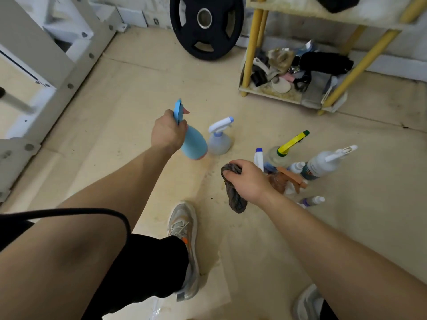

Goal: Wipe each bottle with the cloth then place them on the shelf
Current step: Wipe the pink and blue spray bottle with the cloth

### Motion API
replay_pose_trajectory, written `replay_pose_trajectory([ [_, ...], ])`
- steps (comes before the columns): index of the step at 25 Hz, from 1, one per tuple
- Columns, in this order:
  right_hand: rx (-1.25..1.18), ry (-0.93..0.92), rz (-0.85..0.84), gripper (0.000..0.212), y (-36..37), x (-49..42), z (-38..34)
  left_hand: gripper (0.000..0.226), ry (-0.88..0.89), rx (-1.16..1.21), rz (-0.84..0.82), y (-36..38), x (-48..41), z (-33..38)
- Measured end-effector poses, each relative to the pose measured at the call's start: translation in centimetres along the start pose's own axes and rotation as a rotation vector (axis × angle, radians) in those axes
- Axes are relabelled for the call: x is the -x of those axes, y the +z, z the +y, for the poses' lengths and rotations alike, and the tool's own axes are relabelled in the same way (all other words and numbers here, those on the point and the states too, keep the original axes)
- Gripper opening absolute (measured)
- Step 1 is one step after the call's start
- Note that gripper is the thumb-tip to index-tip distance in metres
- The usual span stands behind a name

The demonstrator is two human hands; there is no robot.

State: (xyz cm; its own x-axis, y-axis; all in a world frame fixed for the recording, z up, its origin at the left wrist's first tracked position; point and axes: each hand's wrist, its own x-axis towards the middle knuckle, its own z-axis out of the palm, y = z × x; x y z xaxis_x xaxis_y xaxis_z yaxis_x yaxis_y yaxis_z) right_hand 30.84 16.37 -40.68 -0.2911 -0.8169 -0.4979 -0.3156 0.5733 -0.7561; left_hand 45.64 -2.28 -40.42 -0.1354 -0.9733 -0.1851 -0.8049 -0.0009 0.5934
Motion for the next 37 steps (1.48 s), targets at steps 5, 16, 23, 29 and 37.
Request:
replay_pose_trajectory([
  [5, -0.055, -0.083, 0.084, 0.021, -5.1, 5.7, -3.6, 0.019, 0.136, 0.041, -0.047, -7.1, 3.2, 6.3],
  [16, -0.196, -0.163, 0.338, 0.021, -16.1, 13.0, -7.1, 0.026, 0.383, 0.409, -0.429, -11.2, 10.7, 18.1],
  [23, -0.343, -0.241, 0.39, 0.013, -17.4, 12.8, -6.4, 0.026, 0.38, 0.479, -0.548, -8.6, 12.0, 20.5],
  [29, -0.285, -0.372, 0.429, 0.028, -18.6, 12.9, -7.2, 0.027, 0.358, 0.539, -0.582, -7.5, 12.0, 21.4],
  [37, 0.403, -0.488, 0.495, 0.059, -15.3, 12.4, -7.0, 0.026, 0.307, 0.656, -0.438, -5.6, 13.7, 22.0],
])
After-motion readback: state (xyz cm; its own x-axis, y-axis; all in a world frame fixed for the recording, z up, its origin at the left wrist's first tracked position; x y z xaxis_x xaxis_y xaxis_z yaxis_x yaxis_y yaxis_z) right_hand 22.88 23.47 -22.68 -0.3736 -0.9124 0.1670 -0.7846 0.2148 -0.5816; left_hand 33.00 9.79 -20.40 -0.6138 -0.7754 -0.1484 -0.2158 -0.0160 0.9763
